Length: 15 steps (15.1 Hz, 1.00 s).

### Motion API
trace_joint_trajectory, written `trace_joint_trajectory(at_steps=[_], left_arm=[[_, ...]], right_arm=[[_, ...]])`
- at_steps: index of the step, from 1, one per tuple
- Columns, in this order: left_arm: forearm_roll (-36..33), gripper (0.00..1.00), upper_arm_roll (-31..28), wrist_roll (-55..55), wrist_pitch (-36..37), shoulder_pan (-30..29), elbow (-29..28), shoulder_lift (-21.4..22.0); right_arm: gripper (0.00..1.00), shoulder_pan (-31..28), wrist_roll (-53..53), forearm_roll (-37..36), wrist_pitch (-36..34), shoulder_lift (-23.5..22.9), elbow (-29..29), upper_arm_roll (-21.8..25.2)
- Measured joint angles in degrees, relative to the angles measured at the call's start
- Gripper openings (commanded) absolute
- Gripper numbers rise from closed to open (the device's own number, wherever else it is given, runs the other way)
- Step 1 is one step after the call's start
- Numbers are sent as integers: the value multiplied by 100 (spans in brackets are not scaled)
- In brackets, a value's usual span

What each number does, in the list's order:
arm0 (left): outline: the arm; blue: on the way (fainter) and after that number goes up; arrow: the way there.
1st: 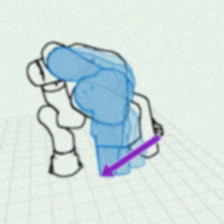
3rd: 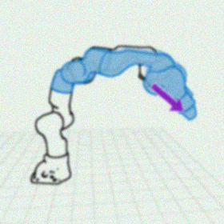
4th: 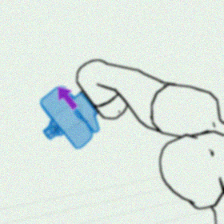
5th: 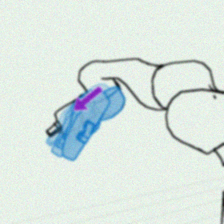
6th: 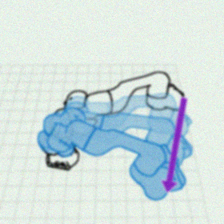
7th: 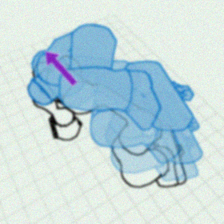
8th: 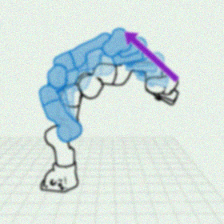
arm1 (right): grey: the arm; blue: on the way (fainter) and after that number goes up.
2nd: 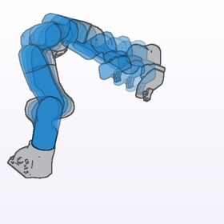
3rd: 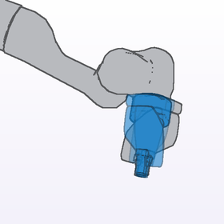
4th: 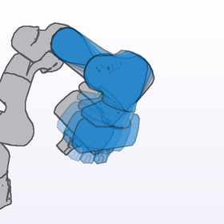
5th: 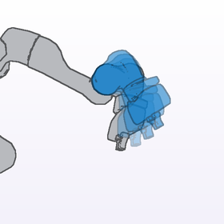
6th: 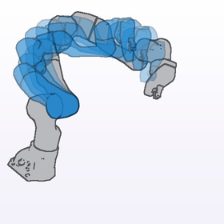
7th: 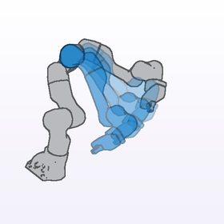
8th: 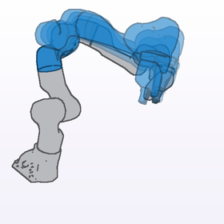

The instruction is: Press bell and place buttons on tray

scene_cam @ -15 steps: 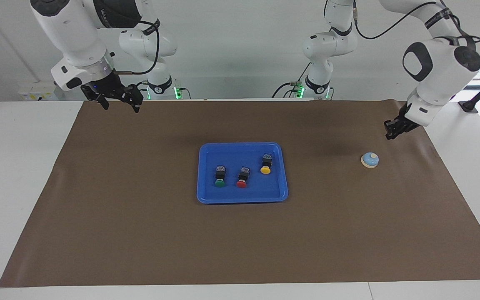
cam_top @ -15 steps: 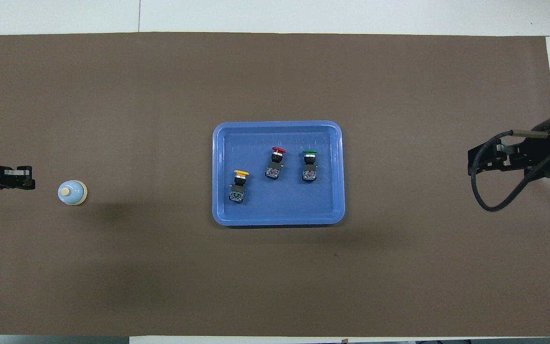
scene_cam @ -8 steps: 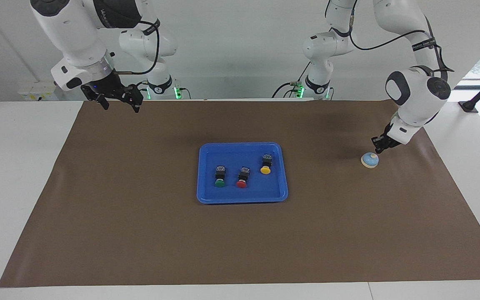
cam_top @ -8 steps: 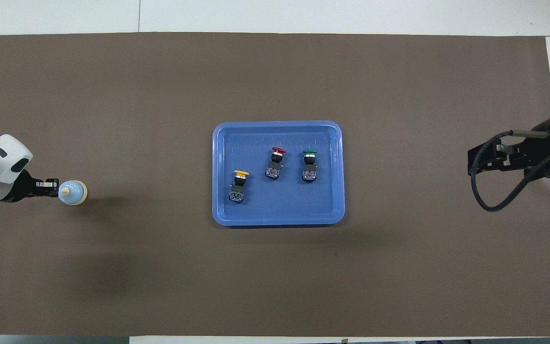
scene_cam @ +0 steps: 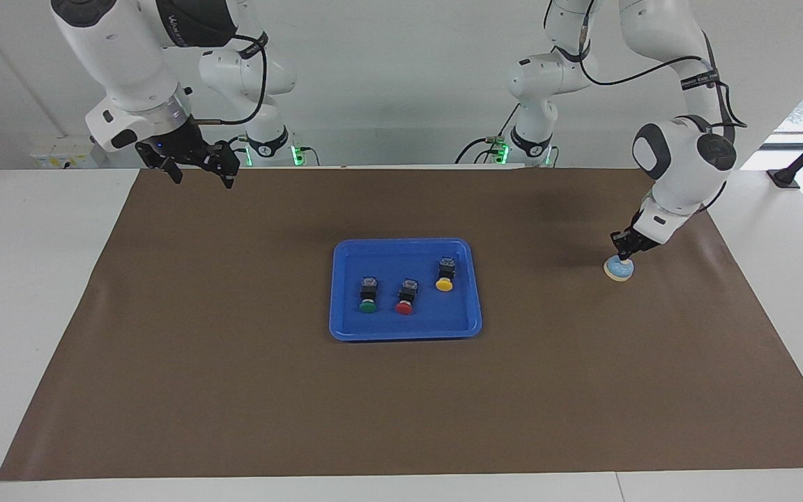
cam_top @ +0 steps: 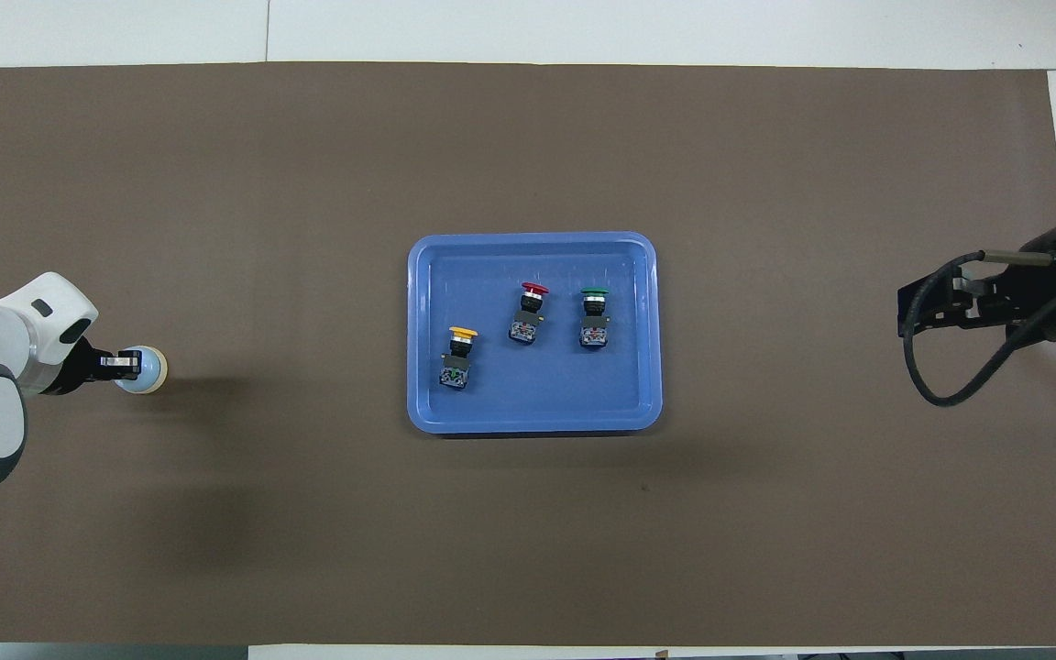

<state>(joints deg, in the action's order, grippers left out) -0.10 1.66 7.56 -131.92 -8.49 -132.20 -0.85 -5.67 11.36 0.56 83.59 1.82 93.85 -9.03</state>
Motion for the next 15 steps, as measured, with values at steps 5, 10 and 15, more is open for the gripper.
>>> trace_joint_trajectory(at_steps=[5,10,15], left_arm=[[0,30,3,0,674,3,412,-44],[-1,100,38,-1,3091,116,2041,183],[-22,100,203,0,4103,270,2501,936]], right_arm=[[100,0,0,0,0,0,0,0],[100,0,0,0,0,0,0,0],[100,0,0,0,0,0,0,0]])
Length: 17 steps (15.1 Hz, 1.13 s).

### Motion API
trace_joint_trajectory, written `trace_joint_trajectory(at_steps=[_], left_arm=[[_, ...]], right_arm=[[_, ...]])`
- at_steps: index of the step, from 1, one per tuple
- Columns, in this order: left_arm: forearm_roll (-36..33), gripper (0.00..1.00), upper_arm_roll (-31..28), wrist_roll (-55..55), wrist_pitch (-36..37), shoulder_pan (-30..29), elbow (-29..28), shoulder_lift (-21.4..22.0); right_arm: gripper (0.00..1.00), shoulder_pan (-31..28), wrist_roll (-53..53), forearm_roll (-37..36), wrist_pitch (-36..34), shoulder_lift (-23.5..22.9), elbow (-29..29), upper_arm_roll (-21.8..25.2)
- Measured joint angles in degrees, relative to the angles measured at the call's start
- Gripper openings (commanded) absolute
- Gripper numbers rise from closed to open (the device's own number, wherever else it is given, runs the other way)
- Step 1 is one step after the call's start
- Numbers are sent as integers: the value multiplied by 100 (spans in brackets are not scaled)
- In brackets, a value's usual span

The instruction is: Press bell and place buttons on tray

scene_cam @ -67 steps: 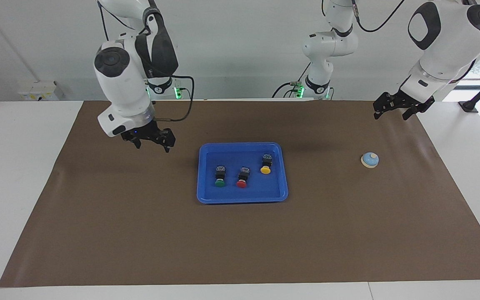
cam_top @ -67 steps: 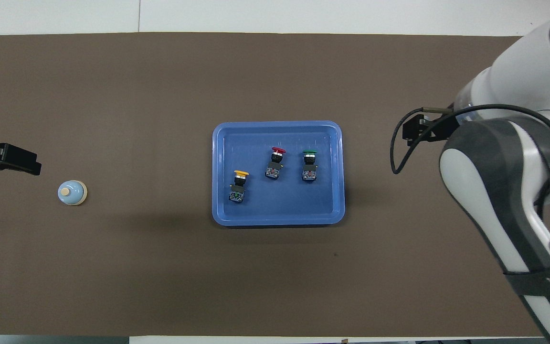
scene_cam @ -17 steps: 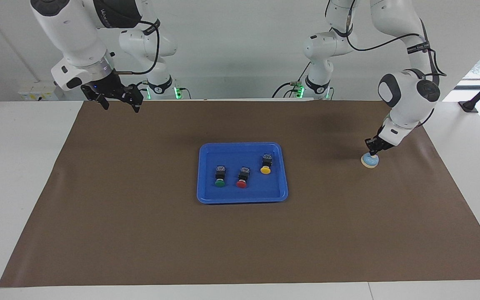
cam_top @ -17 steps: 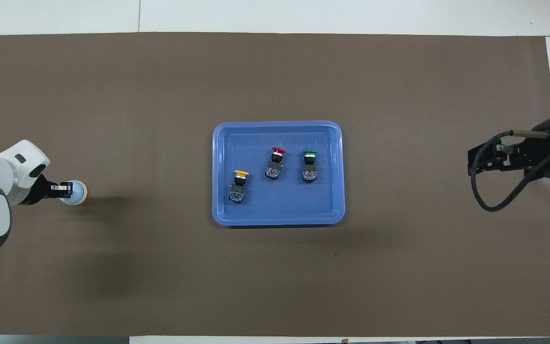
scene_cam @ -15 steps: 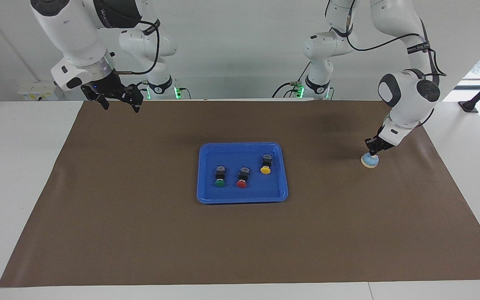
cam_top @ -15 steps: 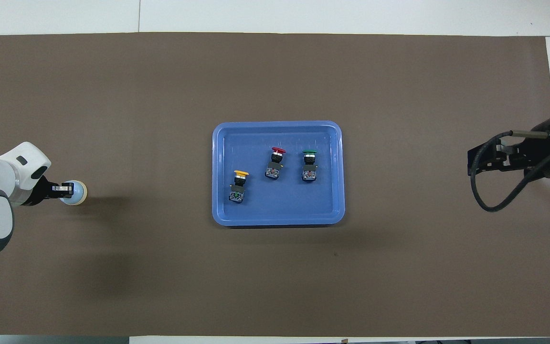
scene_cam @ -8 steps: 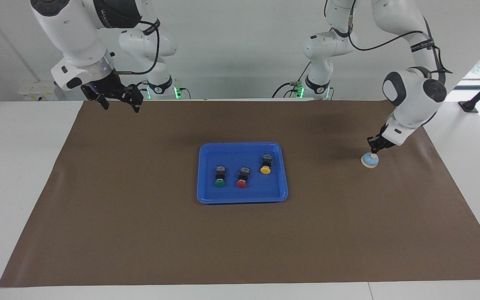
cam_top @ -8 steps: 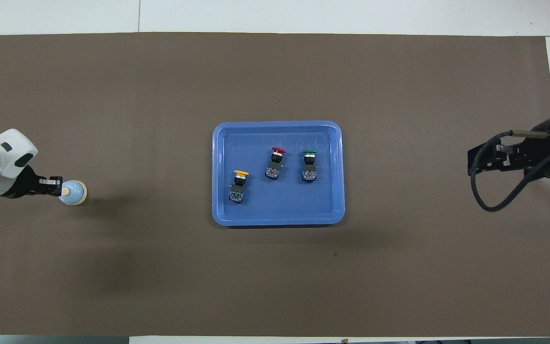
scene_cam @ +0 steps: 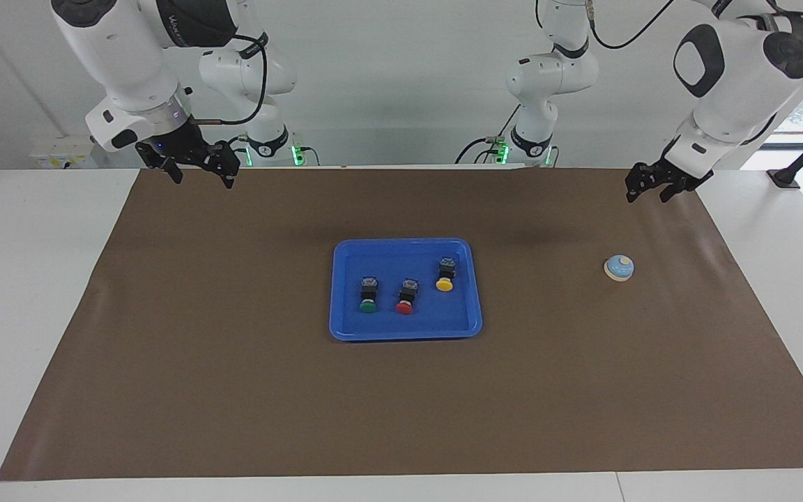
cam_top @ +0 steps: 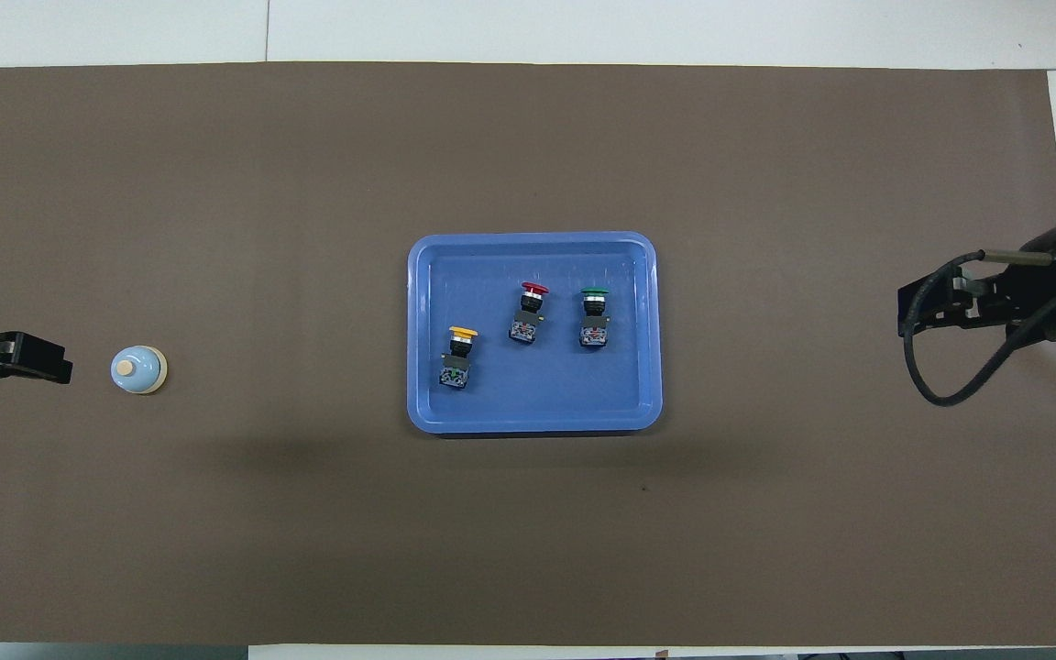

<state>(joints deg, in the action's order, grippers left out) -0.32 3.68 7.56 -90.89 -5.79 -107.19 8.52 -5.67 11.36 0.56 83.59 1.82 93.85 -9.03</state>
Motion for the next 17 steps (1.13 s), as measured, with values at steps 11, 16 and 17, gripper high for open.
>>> trace_joint_trajectory(at_steps=[11,16,17], left_arm=[[-43,100,-192,-22,352,619,1003,-873],[-43,100,-204,-23,402,623,1102,-823],[-43,100,-206,-23,402,623,1102,-795]], right_arm=[[100,0,0,0,0,0,0,0],[100,0,0,0,0,0,0,0],[100,0,0,0,0,0,0,0]])
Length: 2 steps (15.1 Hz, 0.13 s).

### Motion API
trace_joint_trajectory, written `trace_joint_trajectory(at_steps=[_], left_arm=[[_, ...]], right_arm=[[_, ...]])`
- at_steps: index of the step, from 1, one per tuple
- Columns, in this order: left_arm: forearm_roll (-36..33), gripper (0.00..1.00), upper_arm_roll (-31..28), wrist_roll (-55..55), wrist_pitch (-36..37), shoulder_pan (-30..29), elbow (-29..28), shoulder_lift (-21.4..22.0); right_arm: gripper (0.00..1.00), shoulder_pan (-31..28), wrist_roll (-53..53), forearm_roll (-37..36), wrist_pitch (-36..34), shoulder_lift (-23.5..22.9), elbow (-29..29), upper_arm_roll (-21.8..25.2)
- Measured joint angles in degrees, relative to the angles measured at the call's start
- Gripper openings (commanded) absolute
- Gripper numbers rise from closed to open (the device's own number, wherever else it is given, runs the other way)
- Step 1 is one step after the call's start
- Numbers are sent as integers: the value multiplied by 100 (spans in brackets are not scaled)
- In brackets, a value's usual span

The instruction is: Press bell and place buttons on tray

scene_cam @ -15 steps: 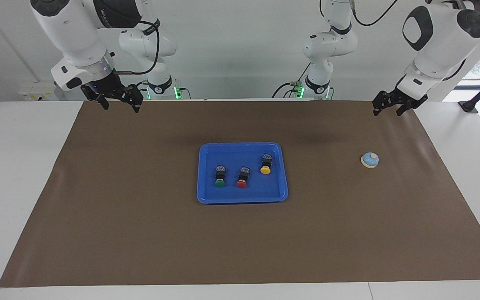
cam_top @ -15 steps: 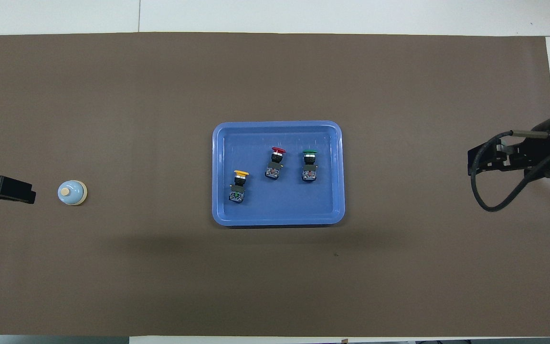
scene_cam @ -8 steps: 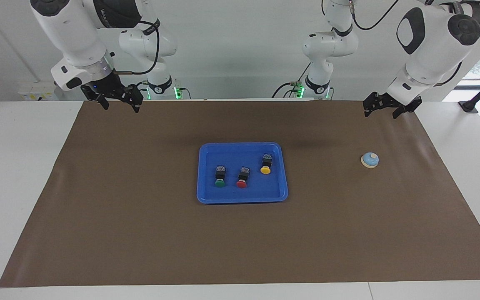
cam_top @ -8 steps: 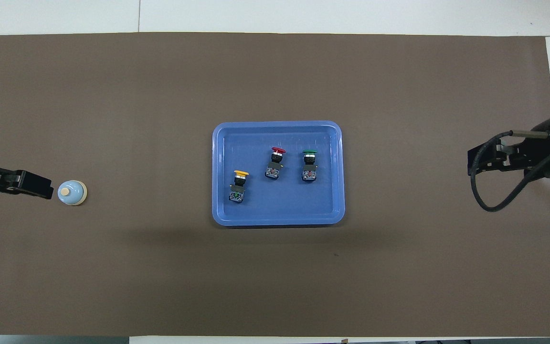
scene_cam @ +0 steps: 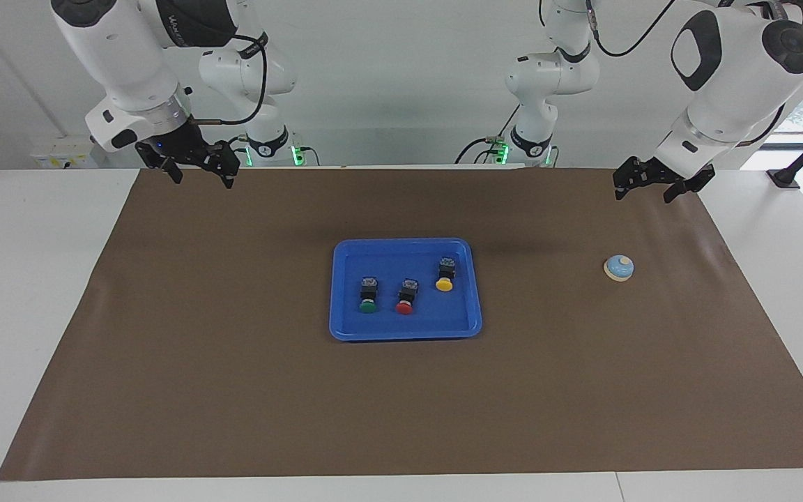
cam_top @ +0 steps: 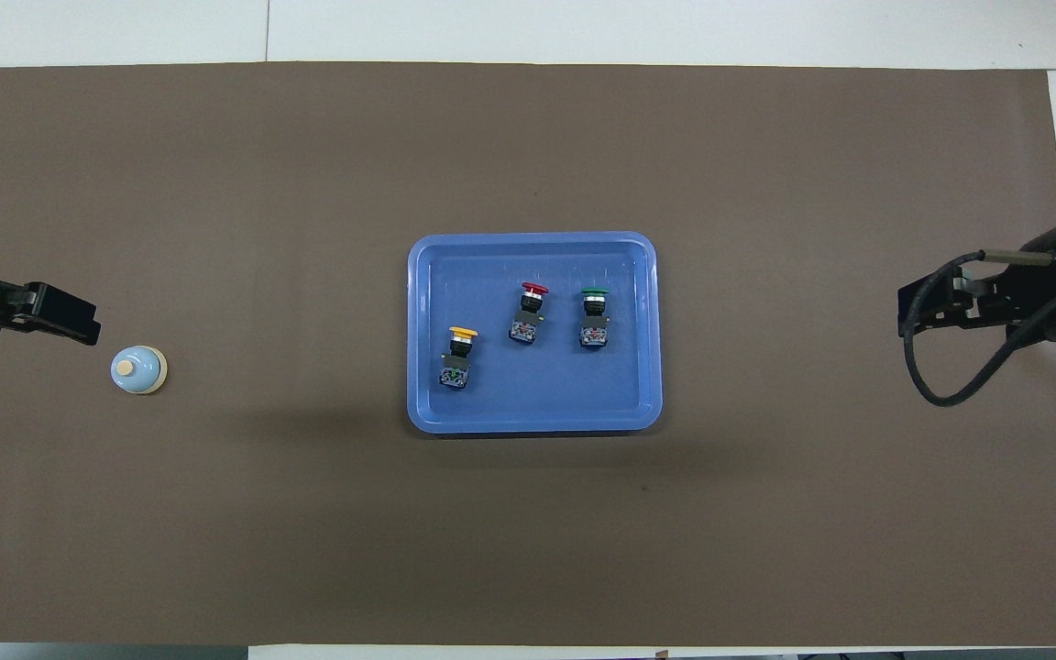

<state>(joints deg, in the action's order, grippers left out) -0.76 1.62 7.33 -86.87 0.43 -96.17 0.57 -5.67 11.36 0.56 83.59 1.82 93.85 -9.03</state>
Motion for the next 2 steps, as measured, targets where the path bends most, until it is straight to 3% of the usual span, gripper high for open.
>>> trace_joint_trajectory(at_steps=[2], left_arm=[[0,100,1,0,0,0,0,30]], right_arm=[[100,0,0,0,0,0,0,0]])
